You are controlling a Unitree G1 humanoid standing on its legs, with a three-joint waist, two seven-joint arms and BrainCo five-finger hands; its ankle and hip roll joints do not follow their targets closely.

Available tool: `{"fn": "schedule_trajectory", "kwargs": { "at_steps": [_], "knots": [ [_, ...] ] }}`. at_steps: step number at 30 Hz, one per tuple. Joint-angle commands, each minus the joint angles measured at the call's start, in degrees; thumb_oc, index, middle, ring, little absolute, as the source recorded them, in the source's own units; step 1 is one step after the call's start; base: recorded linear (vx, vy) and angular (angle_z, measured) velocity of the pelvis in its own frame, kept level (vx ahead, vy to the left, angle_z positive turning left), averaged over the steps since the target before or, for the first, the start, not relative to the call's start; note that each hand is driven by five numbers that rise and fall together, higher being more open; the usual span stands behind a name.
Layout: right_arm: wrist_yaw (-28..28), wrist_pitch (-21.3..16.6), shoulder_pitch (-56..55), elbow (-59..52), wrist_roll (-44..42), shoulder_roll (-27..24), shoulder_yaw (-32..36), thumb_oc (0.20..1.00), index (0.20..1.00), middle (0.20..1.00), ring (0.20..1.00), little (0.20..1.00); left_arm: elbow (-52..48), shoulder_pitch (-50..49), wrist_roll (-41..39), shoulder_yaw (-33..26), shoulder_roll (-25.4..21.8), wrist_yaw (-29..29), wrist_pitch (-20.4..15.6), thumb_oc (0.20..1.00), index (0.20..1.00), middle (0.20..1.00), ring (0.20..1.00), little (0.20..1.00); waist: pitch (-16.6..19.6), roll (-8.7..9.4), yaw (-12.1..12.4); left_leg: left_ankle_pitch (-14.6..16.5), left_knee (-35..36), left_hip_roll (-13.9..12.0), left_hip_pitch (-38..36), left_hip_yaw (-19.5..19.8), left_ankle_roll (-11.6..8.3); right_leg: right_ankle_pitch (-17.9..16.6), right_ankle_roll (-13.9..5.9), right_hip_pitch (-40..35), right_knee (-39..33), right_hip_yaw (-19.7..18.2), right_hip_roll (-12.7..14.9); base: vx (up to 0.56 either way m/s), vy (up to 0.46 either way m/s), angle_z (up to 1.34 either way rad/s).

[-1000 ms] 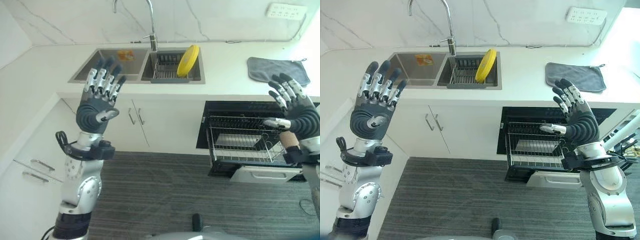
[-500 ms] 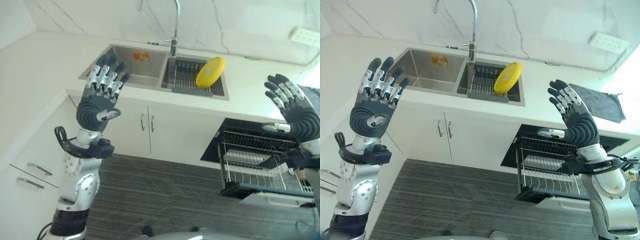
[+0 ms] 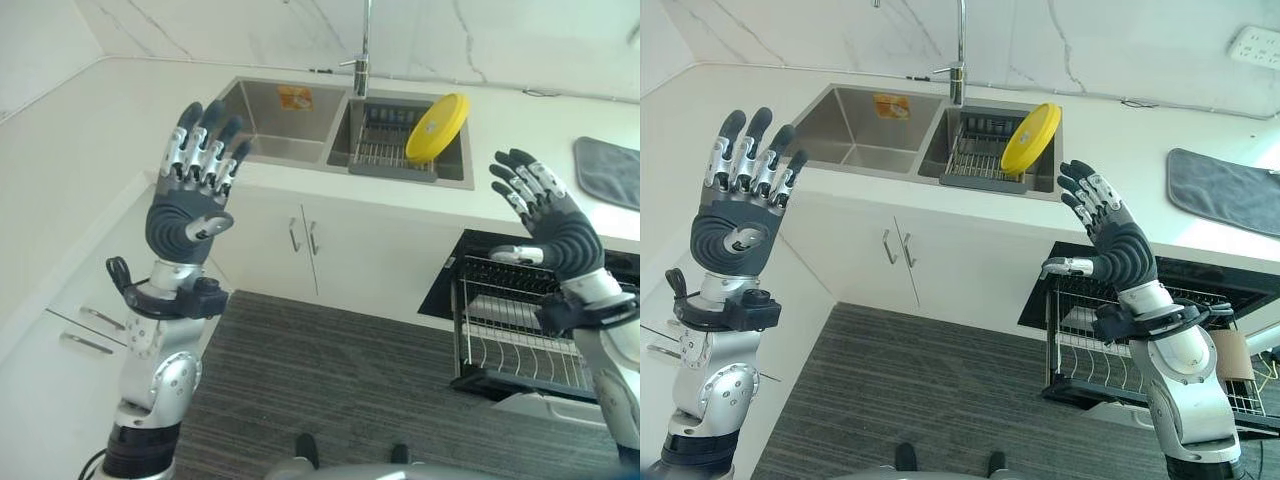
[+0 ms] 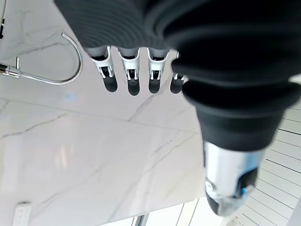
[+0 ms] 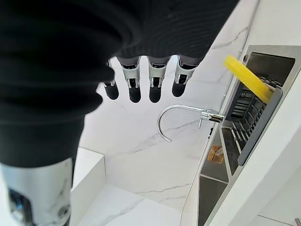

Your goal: Place the dishes in the dishwasher.

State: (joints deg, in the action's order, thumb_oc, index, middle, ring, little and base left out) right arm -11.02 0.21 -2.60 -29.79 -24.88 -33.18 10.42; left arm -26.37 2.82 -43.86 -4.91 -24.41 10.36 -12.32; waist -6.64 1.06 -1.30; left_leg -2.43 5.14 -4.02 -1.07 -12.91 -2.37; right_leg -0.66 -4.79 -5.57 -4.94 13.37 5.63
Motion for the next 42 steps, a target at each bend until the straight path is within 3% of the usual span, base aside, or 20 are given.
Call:
{"fn": "schedule_trajectory", "kwargs": {
  "at_steps": [1,3,5,6,8,10,13,14,16,17,19,21,25,30,33,35,36,39,41,42],
  "knots": [
    [-0.8,-2.2,2.3,-1.7,-2.2,-1.9,2.8,1.000,1.000,1.000,1.000,1.000,-0.8,0.9,-1.4,-1.5,-0.8,2.2,-0.3,1.000,1.000,1.000,1.000,1.000,1.9,0.76,-0.2,1.4,-6.6,-4.6,1.7,-4.1,-4.39,2.6,-2.02,-2.2,0.1,1.1,2.5,0.12,0.107,0.14],
    [0.4,-2.2,3.3,-1.2,-1.8,-3.2,2.9,1.000,1.000,1.000,1.000,1.000,-1.8,0.2,-0.2,-1.0,-0.5,2.4,-0.7,1.000,1.000,1.000,1.000,1.000,0.2,1.30,1.3,-0.7,-9.6,-5.7,7.2,0.3,-6.21,2.4,-2.31,-2.9,-0.1,-0.7,2.6,0.09,0.223,0.24],
    [1.0,-4.2,3.9,-0.9,-0.9,-2.9,2.8,1.000,1.000,1.000,1.000,1.000,-1.9,0.3,-0.6,-0.9,-0.7,3.5,-1.5,1.000,1.000,1.000,1.000,1.000,-0.7,1.49,1.8,-2.4,-5.3,-7.9,7.7,0.3,-6.54,2.2,-3.55,-2.8,-0.1,-0.3,4.2,0.16,0.410,0.04],
    [1.0,-6.2,3.4,-0.8,-0.6,-1.5,2.2,1.000,1.000,1.000,1.000,1.000,-1.1,0.4,0.1,-0.8,-0.8,3.3,-2.1,1.000,1.000,1.000,1.000,1.000,-0.4,1.07,1.4,-1.9,-1.4,-6.3,4.6,-0.4,-5.11,1.8,-5.32,-2.9,-0.1,0.1,5.8,0.23,0.468,-0.22],
    [1.4,-7.4,1.7,-1.3,-1.0,-0.8,2.8,1.000,1.000,1.000,1.000,1.000,-0.6,1.3,-0.7,-0.8,-1.8,3.2,-1.0,1.000,1.000,1.000,1.000,1.000,0.1,1.49,1.1,-0.7,-0.7,-4.1,2.8,-0.2,-3.92,0.7,-6.57,-3.5,0.2,0.5,7.5,0.27,0.426,-0.29],
    [1.4,-7.9,0.7,-2.2,-1.0,0.3,3.1,1.000,1.000,1.000,1.000,1.000,-0.7,2.2,0.5,-0.5,-1.7,3.8,0.3,1.000,1.000,1.000,1.000,1.000,0.1,1.63,0.7,0.2,-0.1,-2.2,1.1,0.4,-2.61,-2.4,-6.55,-0.9,6.0,1.3,9.7,0.25,0.387,-0.23],
    [1.5,-7.5,0.8,-2.3,-0.1,1.4,2.8,1.000,1.000,1.000,1.000,1.000,-0.6,2.6,1.2,-0.2,-1.7,4.4,1.3,1.000,1.000,1.000,1.000,1.000,0.0,1.16,0.7,1.0,-0.1,-0.8,0.1,0.9,-1.08,-4.0,-5.98,1.3,12.2,1.2,11.4,0.21,0.306,0.02],
    [1.9,-6.7,1.1,-2.0,1.4,2.5,1.4,1.000,1.000,1.000,1.000,1.000,-0.1,3.5,1.3,0.4,-2.3,4.1,2.9,1.000,1.000,1.000,1.000,1.000,-0.3,0.15,0.8,2.0,-0.1,0.6,-1.2,2.9,0.79,-4.1,-5.16,3.4,19.9,1.1,11.0,0.26,0.295,0.24],
    [2.2,-5.8,1.5,-1.7,2.0,3.0,0.6,1.000,1.000,1.000,1.000,1.000,0.1,3.3,2.1,0.5,-2.1,4.3,3.5,1.000,1.000,1.000,1.000,1.000,-0.5,-0.34,0.6,2.9,-0.1,1.2,-2.5,2.5,1.51,-3.7,-4.72,5.1,23.2,1.7,9.8,0.26,0.248,0.16],
    [2.6,-5.6,1.6,-1.2,1.7,2.5,0.4,1.000,1.000,1.000,1.000,1.000,0.1,2.9,1.6,0.6,-2.7,4.0,4.0,1.000,1.000,1.000,1.000,1.000,-0.8,-0.45,0.3,3.2,-0.1,1.3,-3.3,2.2,1.72,-1.3,-4.05,6.1,21.4,1.9,7.0,0.20,0.085,0.12],
    [3.0,-5.7,2.1,-0.5,1.1,1.9,0.2,1.000,1.000,1.000,1.000,1.000,0.3,2.8,1.7,1.4,-3.5,3.6,3.8,1.000,1.000,1.000,1.000,1.000,-1.2,-0.13,0.1,4.0,-0.1,1.6,-4.1,2.0,1.47,-0.5,-3.82,6.0,15.5,3.8,4.8,0.20,-0.022,0.16],
    [2.5,-6.1,2.4,-0.2,0.2,1.5,0.5,1.000,1.000,1.000,1.000,1.000,0.2,2.1,2.8,1.3,-3.7,2.7,3.4,1.000,1.000,1.000,1.000,1.000,-1.9,0.48,-0.4,5.3,-0.1,1.9,-5.5,1.2,1.18,-3.4,-4.73,8.0,7.8,5.8,4.6,0.19,-0.128,0.27],
    [1.8,-7.8,1.0,-0.3,-1.5,1.3,1.5,1.000,1.000,1.000,1.000,1.000,0.2,1.7,5.4,2.2,-3.7,1.4,2.8,1.000,1.000,1.000,1.000,1.000,-2.3,0.44,-3.3,7.5,-0.1,2.0,-7.7,3.1,1.96,-10.0,-5.97,13.0,1.2,-0.7,4.9,0.27,-0.205,0.16],
    [3.2,-6.4,2.4,-0.7,-1.1,0.3,0.3,1.000,1.000,1.000,1.000,1.000,-0.2,0.6,5.5,2.2,-3.6,1.0,3.4,1.000,1.000,1.000,1.000,1.000,0.1,0.82,-3.7,10.0,-0.1,0.4,-11.3,0.1,1.44,-8.6,-5.89,9.8,-0.1,0.2,4.1,0.33,-0.390,0.22],
    [3.2,-5.7,3.1,-0.7,-1.3,-0.3,0.4,1.000,1.000,1.000,1.000,1.000,-0.3,0.2,7.1,2.6,-3.1,0.5,2.9,1.000,1.000,1.000,1.000,1.000,1.0,0.33,-4.4,9.8,-0.1,-0.9,-13.3,-1.5,0.57,-7.1,-4.38,8.8,-0.1,-0.5,2.2,0.25,-0.281,-0.31],
    [3.3,-5.3,2.9,-0.7,-2.3,-1.0,1.3,1.000,1.000,1.000,1.000,1.000,-0.6,-0.1,7.5,2.8,-2.7,-0.1,3.3,1.000,1.000,1.000,1.000,1.000,1.4,-0.14,-5.1,7.5,-1.8,-2.4,-14.0,-2.8,-0.90,-5.9,-2.70,8.0,-0.1,-1.7,0.2,0.24,-0.310,-0.35],
    [3.9,-4.8,2.2,-0.7,-2.4,-1.9,2.5,1.000,1.000,1.000,1.000,1.000,-0.5,-0.3,7.7,2.9,-2.4,-0.1,3.4,1.000,1.000,1.000,1.000,1.000,1.3,-0.06,-5.2,3.2,-9.2,-4.5,-11.3,-3.4,-2.78,-4.8,-1.15,6.8,-0.1,-2.2,-1.1,0.18,-0.308,-0.19],
    [4.4,-4.6,1.9,-0.4,-3.1,-3.2,4.1,1.000,1.000,1.000,1.000,1.000,-0.9,-0.6,8.0,3.2,-1.5,0.0,3.5,1.000,1.000,1.000,1.000,1.000,0.8,0.93,-4.2,2.3,-20.4,-3.9,-3.7,-1.5,-3.51,-3.6,0.29,4.9,-0.1,-2.6,-1.3,0.17,-0.176,-0.36],
    [5.7,-4.2,2.7,0.0,-2.4,-3.5,4.2,1.000,1.000,1.000,1.000,1.000,-0.7,-1.2,8.3,3.3,-1.1,0.7,2.9,1.000,1.000,1.000,1.000,1.000,-0.1,0.95,-3.3,5.1,-13.6,-1.5,-1.4,0.1,-2.04,-3.2,-0.79,4.1,-0.1,-3.9,-1.3,0.18,0.068,-0.36],
    [6.0,-4.3,3.2,0.2,-1.8,-3.4,3.8,1.000,1.000,1.000,1.000,1.000,-0.6,-1.5,8.2,3.3,-1.1,1.1,2.5,1.000,1.000,1.000,1.000,1.000,-0.4,0.64,-2.9,4.8,-9.5,-0.9,-2.0,0.6,-1.93,-3.0,-1.31,3.8,-0.1,-4.6,-1.5,0.14,0.128,-0.45]
  ]
}}
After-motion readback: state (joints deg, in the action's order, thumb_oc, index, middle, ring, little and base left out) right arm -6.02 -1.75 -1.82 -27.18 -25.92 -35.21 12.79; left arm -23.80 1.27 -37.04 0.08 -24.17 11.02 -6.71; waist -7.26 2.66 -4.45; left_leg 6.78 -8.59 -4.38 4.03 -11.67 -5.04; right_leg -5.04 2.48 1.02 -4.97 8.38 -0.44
